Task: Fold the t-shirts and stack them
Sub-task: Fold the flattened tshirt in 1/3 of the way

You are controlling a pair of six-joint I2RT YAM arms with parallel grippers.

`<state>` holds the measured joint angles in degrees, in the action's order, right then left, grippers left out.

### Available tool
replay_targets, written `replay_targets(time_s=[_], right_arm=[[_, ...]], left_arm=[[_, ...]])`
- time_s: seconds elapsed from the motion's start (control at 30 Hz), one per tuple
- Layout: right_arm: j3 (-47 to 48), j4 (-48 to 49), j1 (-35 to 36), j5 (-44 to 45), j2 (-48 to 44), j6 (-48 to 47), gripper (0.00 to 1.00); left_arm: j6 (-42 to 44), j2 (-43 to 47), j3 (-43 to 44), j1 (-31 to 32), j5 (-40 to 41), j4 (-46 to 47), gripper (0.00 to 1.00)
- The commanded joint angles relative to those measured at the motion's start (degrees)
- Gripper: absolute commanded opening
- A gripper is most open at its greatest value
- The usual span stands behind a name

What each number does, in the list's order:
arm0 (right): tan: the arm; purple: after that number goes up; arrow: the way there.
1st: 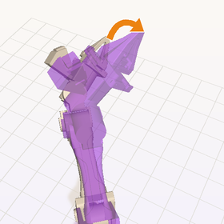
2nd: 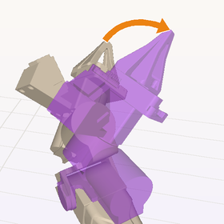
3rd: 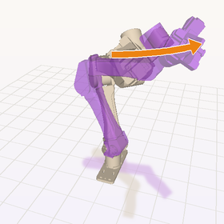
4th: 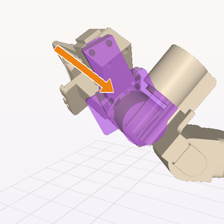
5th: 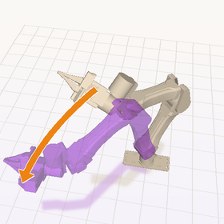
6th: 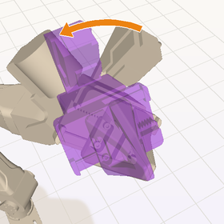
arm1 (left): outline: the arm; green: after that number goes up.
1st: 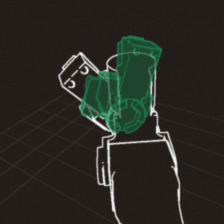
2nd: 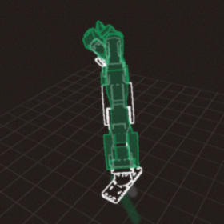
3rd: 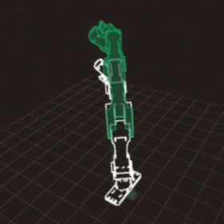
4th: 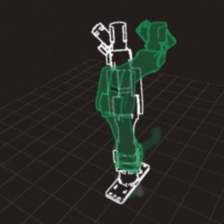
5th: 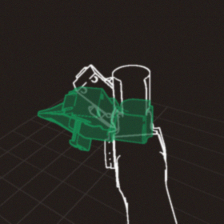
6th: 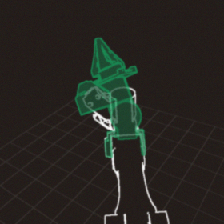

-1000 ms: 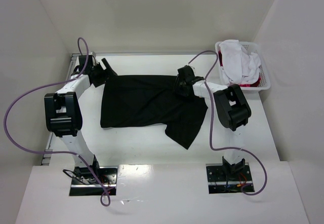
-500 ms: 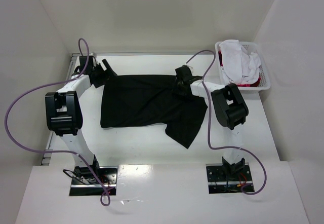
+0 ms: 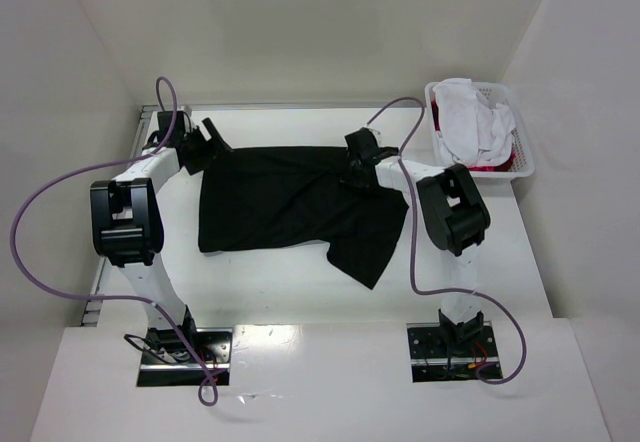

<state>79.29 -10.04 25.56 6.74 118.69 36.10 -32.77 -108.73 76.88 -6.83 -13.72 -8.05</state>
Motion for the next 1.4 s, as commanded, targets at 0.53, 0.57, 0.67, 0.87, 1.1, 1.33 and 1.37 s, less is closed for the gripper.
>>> replay_targets(time_s=[0.53, 0.57, 0.67, 0.87, 1.1, 1.33, 1.37], right_arm=[[-7.30, -3.58, 4.67, -5.42, -9.01, -0.94, 0.29], [-7.30, -4.36, 4.67, -4.38, -9.01, -0.94, 0.39], [-7.30, -5.07, 4.67, -1.39, -11.28, -0.94, 0.57], [-4.59, -5.60, 0.99, 2.30, -18.92, -1.47, 0.84], [-1.51, -5.68, -9.47, 4.86, -17.20, -3.40, 0.85], [2.87, -6.22, -13.34, 6.79, -8.06, -4.72, 0.76], [3.67, -6.22, -13.34, 6.79, -6.91, -4.72, 0.76]], left_arm=[[2.10, -1.05, 1.96, -0.38, -2.72, 0.58, 0.94], [2.10, -1.05, 1.96, -0.38, -2.72, 0.58, 0.94], [2.63, -1.05, 2.57, -0.38, -2.72, 0.06, 0.94], [3.16, -1.58, 3.71, -0.38, -2.72, -0.47, 0.95], [3.16, -4.29, 6.17, -0.38, -3.25, -1.00, 0.95], [3.16, -7.46, 7.93, -0.38, -2.02, -2.05, 0.95], [3.16, -7.46, 8.45, -0.38, -2.02, -2.05, 0.94]])
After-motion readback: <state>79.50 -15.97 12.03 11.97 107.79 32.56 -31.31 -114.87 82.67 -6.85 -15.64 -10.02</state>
